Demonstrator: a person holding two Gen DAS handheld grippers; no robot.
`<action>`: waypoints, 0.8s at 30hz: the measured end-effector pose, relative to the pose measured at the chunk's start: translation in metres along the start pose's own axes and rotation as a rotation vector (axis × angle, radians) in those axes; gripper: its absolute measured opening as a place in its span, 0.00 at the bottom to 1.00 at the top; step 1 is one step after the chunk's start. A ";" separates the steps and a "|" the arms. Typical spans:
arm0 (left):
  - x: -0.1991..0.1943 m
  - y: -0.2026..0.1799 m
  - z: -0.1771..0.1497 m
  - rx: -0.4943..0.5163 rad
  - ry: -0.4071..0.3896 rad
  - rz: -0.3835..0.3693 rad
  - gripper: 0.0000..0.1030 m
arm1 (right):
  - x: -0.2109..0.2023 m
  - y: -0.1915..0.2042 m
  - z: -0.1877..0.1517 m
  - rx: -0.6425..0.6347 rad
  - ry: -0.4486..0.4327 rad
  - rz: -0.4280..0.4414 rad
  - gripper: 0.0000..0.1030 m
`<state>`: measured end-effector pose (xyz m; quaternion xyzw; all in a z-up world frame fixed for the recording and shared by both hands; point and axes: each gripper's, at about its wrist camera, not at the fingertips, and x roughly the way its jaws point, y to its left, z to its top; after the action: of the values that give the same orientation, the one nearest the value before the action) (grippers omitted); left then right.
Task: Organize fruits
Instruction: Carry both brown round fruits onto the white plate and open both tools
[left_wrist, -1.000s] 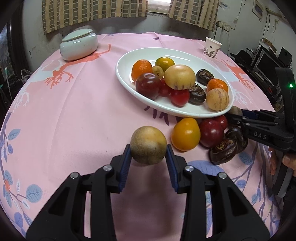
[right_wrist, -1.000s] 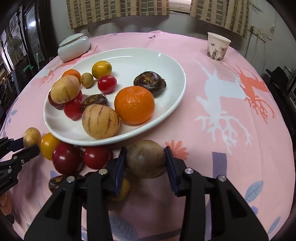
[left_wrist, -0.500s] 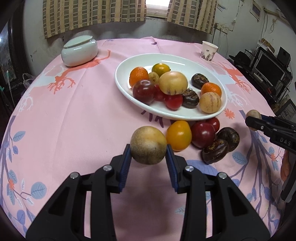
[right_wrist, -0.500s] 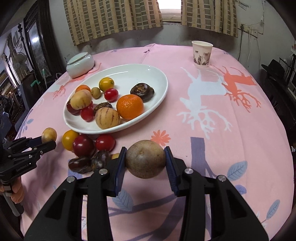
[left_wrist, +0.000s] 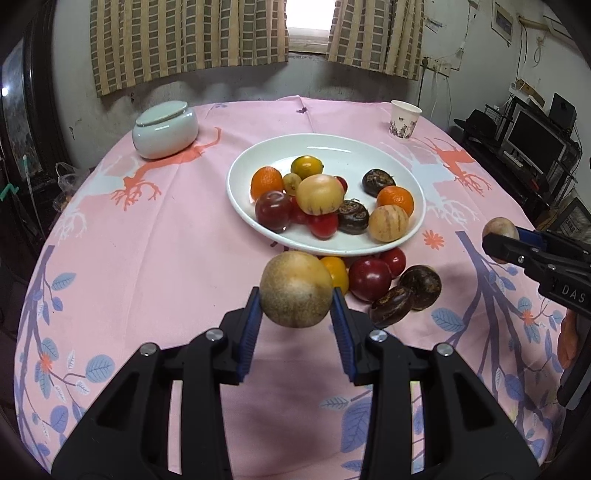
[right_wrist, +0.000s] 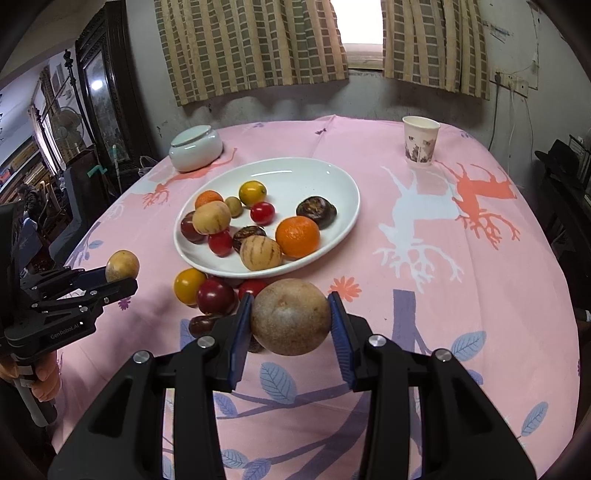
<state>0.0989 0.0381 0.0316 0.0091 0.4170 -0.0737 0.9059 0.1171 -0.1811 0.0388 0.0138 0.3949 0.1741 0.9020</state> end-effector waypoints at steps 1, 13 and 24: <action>-0.002 -0.001 0.002 0.000 -0.002 -0.002 0.37 | 0.000 0.000 0.002 0.000 -0.005 0.000 0.40; 0.008 -0.021 0.047 0.023 -0.028 -0.005 0.37 | 0.010 0.009 0.037 -0.021 -0.046 0.008 0.40; 0.048 -0.014 0.096 -0.018 -0.029 -0.016 0.37 | 0.054 0.014 0.074 -0.033 -0.040 0.036 0.40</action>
<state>0.2001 0.0109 0.0581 -0.0035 0.4047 -0.0772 0.9112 0.2000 -0.1426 0.0537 0.0095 0.3734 0.1965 0.9066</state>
